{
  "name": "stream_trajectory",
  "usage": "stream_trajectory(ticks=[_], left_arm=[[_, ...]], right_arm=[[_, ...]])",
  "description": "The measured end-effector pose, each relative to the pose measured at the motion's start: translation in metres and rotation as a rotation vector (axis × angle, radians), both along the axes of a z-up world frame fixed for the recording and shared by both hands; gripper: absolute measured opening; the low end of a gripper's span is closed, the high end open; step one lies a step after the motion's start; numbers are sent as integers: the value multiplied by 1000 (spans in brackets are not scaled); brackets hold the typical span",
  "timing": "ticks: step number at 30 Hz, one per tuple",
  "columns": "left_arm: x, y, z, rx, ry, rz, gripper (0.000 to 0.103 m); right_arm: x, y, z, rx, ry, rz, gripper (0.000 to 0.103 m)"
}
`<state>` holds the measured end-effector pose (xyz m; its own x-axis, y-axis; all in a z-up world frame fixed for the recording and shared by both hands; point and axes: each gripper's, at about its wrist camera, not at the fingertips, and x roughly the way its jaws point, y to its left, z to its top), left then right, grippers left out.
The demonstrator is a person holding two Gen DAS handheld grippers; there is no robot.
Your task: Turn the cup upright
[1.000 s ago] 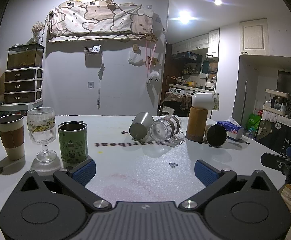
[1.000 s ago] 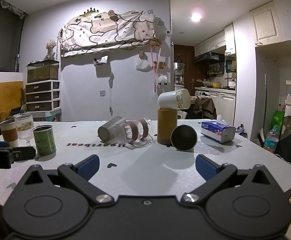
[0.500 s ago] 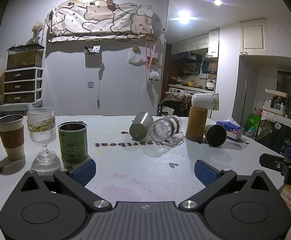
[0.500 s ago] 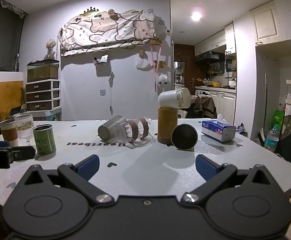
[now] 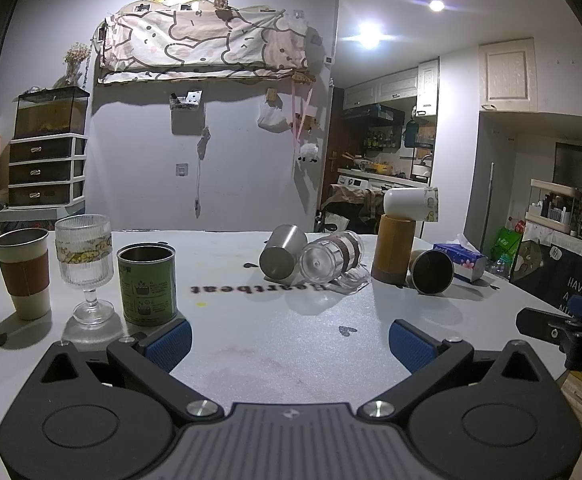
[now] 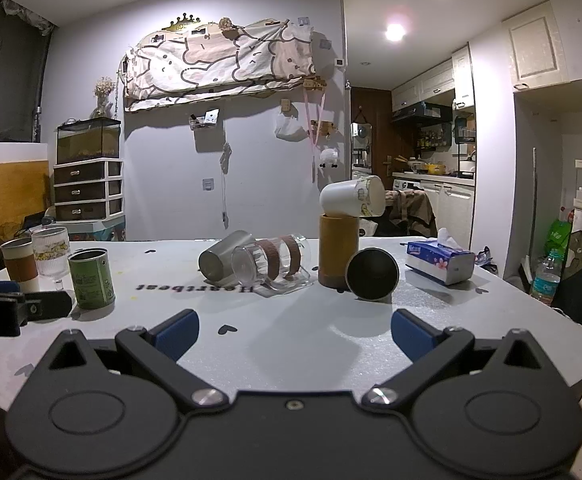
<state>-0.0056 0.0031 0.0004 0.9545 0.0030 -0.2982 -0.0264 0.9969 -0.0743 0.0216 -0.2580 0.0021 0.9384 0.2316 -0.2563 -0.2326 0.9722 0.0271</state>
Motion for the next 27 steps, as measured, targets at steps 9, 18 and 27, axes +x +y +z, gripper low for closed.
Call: stream_trajectory(ticks=[9,18,27], left_arm=[[0,0,0,0,0,0,103],[0,0,0,-1,-1,0,103],[0,0,0,-1,-1,0,103]], right_arm=[[0,3,0,-1,1,3,103],[-1,2,0,-1,1,2,103],[-1,3,0,-2,1,3,103]])
